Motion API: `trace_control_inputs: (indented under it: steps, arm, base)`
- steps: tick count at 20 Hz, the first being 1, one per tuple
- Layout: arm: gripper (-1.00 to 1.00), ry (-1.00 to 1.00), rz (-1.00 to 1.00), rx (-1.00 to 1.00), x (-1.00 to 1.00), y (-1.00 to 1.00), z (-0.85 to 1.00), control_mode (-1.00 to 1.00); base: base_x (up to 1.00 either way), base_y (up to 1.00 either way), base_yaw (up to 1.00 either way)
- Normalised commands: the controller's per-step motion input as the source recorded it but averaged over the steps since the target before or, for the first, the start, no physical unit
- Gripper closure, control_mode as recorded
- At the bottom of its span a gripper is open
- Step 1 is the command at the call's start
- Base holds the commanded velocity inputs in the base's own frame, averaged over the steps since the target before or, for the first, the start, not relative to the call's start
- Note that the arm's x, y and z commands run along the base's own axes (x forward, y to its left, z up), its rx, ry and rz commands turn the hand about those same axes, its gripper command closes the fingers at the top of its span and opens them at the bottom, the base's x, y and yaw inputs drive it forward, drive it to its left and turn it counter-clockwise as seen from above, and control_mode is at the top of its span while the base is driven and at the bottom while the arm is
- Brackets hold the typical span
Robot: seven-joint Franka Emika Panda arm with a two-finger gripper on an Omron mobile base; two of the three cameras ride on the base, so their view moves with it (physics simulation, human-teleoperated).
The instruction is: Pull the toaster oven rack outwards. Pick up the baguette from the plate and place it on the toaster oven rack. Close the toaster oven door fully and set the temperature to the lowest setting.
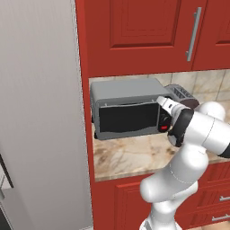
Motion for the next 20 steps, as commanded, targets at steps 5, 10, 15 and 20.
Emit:
trace_control_inputs:
  steps: [5, 10, 15, 20]
  arm:
    - [1.00, -0.01, 0.01, -0.09, 0.14, -0.06, -0.04, -1.00]
    - [1.00, -0.03, 0.16, -0.31, 0.08, -0.26, -0.04, -1.00]
    - [1.00, -0.08, 0.24, -0.32, 0.00, -0.34, -0.07, -1.00]
    - [1.00, -0.17, 0.25, -0.34, 0.00, -0.28, -0.04, -1.00]
  base:
    - [0.00, 0.00, 0.00]
    - [0.00, 0.00, 0.00]
    - [0.00, 0.00, 0.00]
    - [0.00, 0.00, 0.00]
